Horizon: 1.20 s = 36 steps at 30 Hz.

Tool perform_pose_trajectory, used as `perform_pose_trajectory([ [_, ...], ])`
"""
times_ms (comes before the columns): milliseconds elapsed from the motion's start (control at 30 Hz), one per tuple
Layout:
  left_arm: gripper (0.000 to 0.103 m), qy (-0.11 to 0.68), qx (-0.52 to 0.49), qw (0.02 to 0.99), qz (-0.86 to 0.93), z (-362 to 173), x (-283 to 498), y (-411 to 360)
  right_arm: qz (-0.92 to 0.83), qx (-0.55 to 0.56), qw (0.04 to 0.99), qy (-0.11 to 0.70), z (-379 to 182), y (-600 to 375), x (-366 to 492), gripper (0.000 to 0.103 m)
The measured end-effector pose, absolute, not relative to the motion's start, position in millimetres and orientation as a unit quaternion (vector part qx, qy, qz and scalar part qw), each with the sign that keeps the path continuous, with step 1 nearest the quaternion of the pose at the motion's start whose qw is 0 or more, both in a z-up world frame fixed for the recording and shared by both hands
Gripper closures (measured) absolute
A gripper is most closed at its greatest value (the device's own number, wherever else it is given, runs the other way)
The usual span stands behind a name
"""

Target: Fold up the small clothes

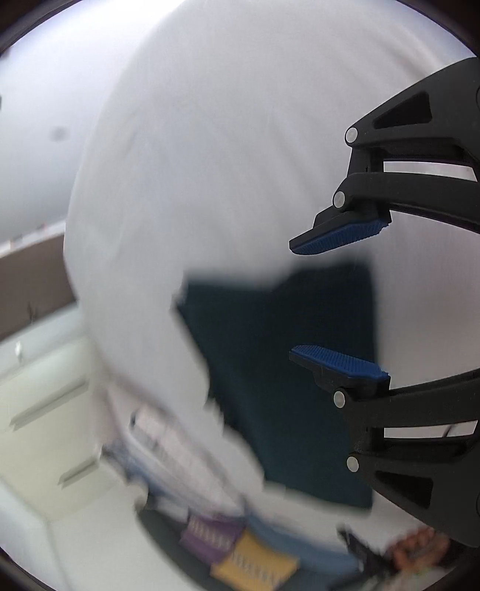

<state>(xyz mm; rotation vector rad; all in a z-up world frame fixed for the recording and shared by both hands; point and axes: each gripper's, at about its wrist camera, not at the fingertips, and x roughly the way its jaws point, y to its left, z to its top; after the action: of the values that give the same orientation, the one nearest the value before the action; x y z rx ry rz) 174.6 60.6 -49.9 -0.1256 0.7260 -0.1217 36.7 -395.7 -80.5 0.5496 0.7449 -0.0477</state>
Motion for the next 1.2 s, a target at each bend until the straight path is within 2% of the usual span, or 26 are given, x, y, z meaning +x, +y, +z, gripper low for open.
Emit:
perform_pose_trajectory([
  [133, 0.062, 0.364, -0.019, 0.926, -0.095, -56.9, 203.6, 5.0, 0.098, 0.316, 0.867, 0.372, -100.9, -347.4, 86.6, 0.053],
  [267, 0.062, 0.428, 0.026, 0.899, -0.082, -105.7, 233.1, -15.2, 0.125, 0.349, 0.817, 0.442, -161.2, -315.4, 120.0, 0.053],
  [300, 0.062, 0.43, 0.024, 0.898, -0.084, -112.9, 232.7, -13.1, 0.123, 0.348, 0.816, 0.445, -170.2, -316.7, 118.2, 0.058],
  [333, 0.062, 0.422, 0.022, 0.902, -0.087, -116.5, 227.4, -8.0, 0.123, 0.347, 0.822, 0.435, -174.3, -320.8, 112.1, 0.07],
  [400, 0.062, 0.419, 0.017, 0.903, -0.093, -117.1, 221.2, 1.5, 0.117, 0.366, 0.819, 0.426, -179.6, -337.2, 100.8, 0.079],
  [533, 0.062, 0.417, 0.0, 0.902, -0.108, -119.1, 217.1, 18.7, 0.059, 0.424, 0.82, 0.381, -186.3, -399.5, 65.5, 0.086],
  [667, 0.066, 0.413, -0.011, 0.905, -0.103, -113.9, 211.5, 27.8, -0.028, 0.459, 0.825, 0.329, -181.4, -459.2, 21.0, 0.085],
  [767, 0.065, 0.406, -0.023, 0.91, -0.084, -102.3, 203.0, 32.0, -0.065, 0.45, 0.835, 0.31, -164.1, -466.8, 1.6, 0.082],
  [800, 0.062, 0.4, -0.028, 0.913, -0.08, -97.8, 202.2, 33.1, -0.065, 0.446, 0.838, 0.308, -158.0, -463.4, -0.3, 0.078],
  [867, 0.052, 0.384, -0.029, 0.919, -0.086, -85.2, 203.3, 25.7, -0.028, 0.437, 0.845, 0.308, -144.5, -443.7, 17.8, 0.077],
  [967, 0.05, 0.383, -0.004, 0.919, -0.091, -76.1, 223.7, 2.0, 0.018, 0.407, 0.857, 0.316, -128.0, -410.4, 66.7, 0.069],
  [1000, 0.049, 0.381, 0.0, 0.92, -0.092, -75.2, 231.1, -4.0, 0.036, 0.402, 0.857, 0.321, -125.0, -399.2, 86.9, 0.063],
  [1033, 0.048, 0.384, 0.007, 0.919, -0.09, -75.9, 240.3, -10.0, 0.057, 0.399, 0.854, 0.33, -126.6, -385.6, 114.6, 0.049],
  [1067, 0.048, 0.389, 0.014, 0.917, -0.085, -77.8, 253.2, -17.4, 0.063, 0.398, 0.852, 0.334, -125.5, -372.6, 132.8, 0.046],
  [1200, 0.048, 0.407, 0.047, 0.909, -0.071, -92.6, 285.6, -32.5, 0.093, 0.408, 0.83, 0.369, -141.8, -328.5, 211.7, 0.044],
])
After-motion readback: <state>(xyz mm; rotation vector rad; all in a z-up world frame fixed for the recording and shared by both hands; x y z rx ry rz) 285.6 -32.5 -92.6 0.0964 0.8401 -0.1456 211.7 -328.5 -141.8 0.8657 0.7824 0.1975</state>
